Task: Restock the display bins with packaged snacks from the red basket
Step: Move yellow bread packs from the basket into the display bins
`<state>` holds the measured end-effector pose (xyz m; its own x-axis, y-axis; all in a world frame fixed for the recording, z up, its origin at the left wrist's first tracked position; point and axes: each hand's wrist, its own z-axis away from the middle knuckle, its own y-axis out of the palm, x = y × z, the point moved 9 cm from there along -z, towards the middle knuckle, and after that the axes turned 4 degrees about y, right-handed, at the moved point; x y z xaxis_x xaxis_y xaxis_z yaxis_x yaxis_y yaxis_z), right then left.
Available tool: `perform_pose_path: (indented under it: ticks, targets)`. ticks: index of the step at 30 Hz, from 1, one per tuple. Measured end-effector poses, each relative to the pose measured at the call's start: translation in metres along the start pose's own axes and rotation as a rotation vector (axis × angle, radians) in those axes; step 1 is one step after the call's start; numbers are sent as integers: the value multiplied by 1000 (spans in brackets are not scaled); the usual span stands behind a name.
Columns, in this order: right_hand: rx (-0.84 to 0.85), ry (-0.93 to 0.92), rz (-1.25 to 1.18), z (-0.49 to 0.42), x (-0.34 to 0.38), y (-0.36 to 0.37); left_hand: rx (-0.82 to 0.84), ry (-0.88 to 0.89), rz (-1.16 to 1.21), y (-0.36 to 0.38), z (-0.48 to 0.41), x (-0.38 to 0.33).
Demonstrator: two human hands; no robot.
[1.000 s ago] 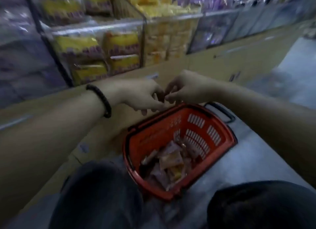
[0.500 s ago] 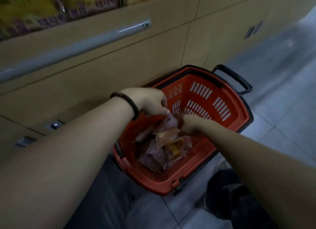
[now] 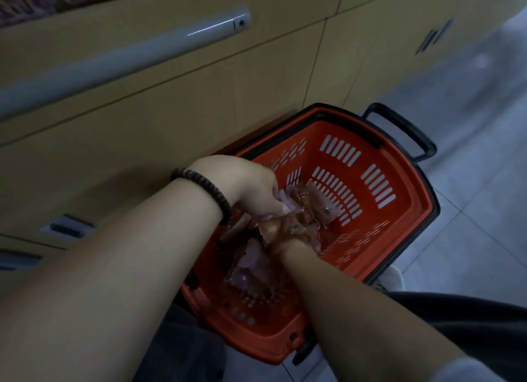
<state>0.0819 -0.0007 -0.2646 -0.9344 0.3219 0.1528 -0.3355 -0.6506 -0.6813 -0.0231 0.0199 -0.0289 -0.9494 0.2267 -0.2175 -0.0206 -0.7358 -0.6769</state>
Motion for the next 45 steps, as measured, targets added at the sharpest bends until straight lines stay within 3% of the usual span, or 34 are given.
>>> perform_pose_path:
  ticks: [5,8,15,18,26,29,33,36,39,45]
  targets:
    - [-18,-31,177,9,1,-11,9,-9,3,0,-2,8]
    - [-19,-28,141,14,6,-31,4,-21,-25,0,-2,13]
    - [180,-173,501,22,15,-81,-106,-49,75,-7,-2,32]
    - [248,-218,338,64,25,-131,-144,1,132,-10,3,26]
    - [-9,-462,85,157,48,-235,-548,172,573,-42,18,6]
    - [-142,-531,-52,168,34,-256,-689,136,725,-56,32,8]
    - [-326,-626,-126,184,21,-285,-814,39,1173,-55,34,30]
    - [-411,-710,-247,203,19,-309,-909,78,1567,-60,40,33]
    - [-487,-798,-394,217,15,-326,-835,154,1806,-69,48,15]
    - [-587,-927,-534,230,16,-331,-601,322,1854,-71,49,-27]
